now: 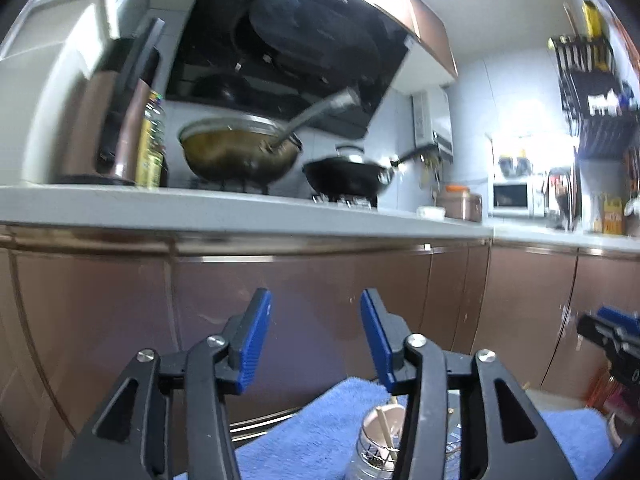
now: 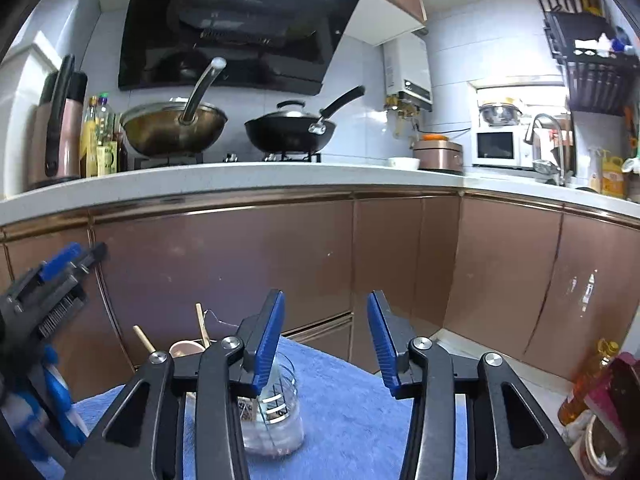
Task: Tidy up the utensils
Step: 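Withdraw both tools from the holder back above the remaining utensils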
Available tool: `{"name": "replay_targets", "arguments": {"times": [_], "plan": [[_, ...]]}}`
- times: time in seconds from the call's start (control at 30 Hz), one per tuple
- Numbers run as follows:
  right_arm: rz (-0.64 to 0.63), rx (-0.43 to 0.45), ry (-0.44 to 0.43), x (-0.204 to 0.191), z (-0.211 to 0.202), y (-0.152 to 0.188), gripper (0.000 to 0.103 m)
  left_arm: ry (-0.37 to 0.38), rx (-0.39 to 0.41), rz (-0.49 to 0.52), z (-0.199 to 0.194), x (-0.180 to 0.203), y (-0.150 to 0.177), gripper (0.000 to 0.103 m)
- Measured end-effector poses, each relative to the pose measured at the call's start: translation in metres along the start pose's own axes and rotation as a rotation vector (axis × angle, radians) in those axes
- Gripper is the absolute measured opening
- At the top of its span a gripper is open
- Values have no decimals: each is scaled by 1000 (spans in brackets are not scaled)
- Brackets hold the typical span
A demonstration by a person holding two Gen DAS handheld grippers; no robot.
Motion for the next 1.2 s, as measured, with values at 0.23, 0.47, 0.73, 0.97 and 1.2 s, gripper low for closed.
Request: {"name": "replay_targets", "arguments": {"times": [0.23, 0.47, 0.73, 0.97, 1.2], "plan": [[15, 41, 20, 12, -65, -17, 47, -16, 22, -24, -53, -30, -43, 56], [-11, 101, 39, 14, -139, -33, 52, -34, 76, -58, -115, -51, -77, 69], [-2, 141, 76, 20, -204, -36, 58, 0, 46, -102, -159, -77, -74, 78], [32, 166, 63, 18, -236, -31, 58, 17, -19, -100, -184, -92, -64, 78], [62, 156, 41, 15, -251, -17, 58, 17, -108, -107, -198, -107, -42, 78]]}}
Point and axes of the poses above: each gripper's, at about its wrist camera, not at the fingertips, and z roughly the way its jaws point, x to its right, y to its underside, the point moved 5 cm from there along z, roughly the way its jaws point, and after that the axes turned 3 degrees about z, right-handed, at the moved point
